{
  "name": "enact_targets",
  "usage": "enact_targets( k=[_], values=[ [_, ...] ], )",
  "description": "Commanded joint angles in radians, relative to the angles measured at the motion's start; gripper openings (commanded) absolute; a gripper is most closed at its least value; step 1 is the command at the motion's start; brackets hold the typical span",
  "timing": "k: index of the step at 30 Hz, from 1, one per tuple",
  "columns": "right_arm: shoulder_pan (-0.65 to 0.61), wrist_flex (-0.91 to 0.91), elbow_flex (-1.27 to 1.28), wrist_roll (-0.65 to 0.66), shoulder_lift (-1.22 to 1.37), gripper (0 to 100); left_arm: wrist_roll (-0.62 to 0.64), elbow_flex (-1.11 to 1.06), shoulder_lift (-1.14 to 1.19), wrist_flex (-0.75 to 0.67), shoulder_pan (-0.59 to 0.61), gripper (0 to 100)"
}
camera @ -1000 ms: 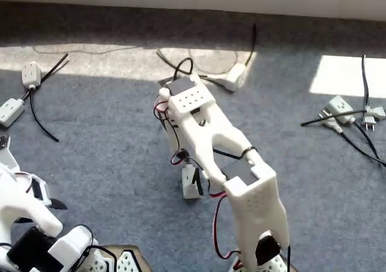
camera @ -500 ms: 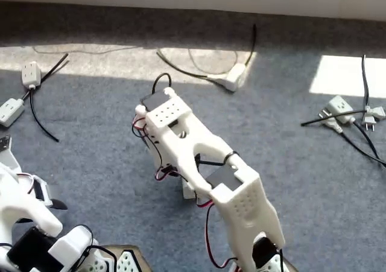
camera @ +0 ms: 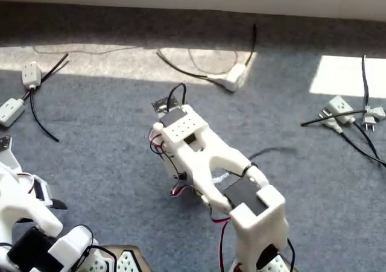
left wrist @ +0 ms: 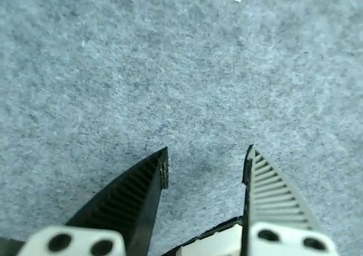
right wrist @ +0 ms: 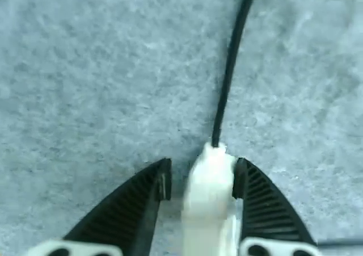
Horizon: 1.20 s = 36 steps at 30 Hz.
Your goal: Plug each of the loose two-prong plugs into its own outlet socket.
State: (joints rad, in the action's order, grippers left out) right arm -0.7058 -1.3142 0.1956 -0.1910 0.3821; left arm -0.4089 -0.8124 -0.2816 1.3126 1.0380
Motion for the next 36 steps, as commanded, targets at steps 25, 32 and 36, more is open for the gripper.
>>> enact_targets(
  k=[25, 32, 36],
  values=[
    [0.148, 0.030, 0.047, 0.288, -0.050, 1.9, 0.003, -0.031, -0.007, -0.009, 0.005, 22],
    [0.160, 0.016, -0.182, 0.393, -0.048, 0.7, 0.003, -0.108, -0.012, -0.114, 0.008, 22],
    [0.151, -0.036, -0.349, 0.419, -0.047, 0.7, 0.003, -0.125, -0.012, -0.130, 0.005, 22]
  ],
)
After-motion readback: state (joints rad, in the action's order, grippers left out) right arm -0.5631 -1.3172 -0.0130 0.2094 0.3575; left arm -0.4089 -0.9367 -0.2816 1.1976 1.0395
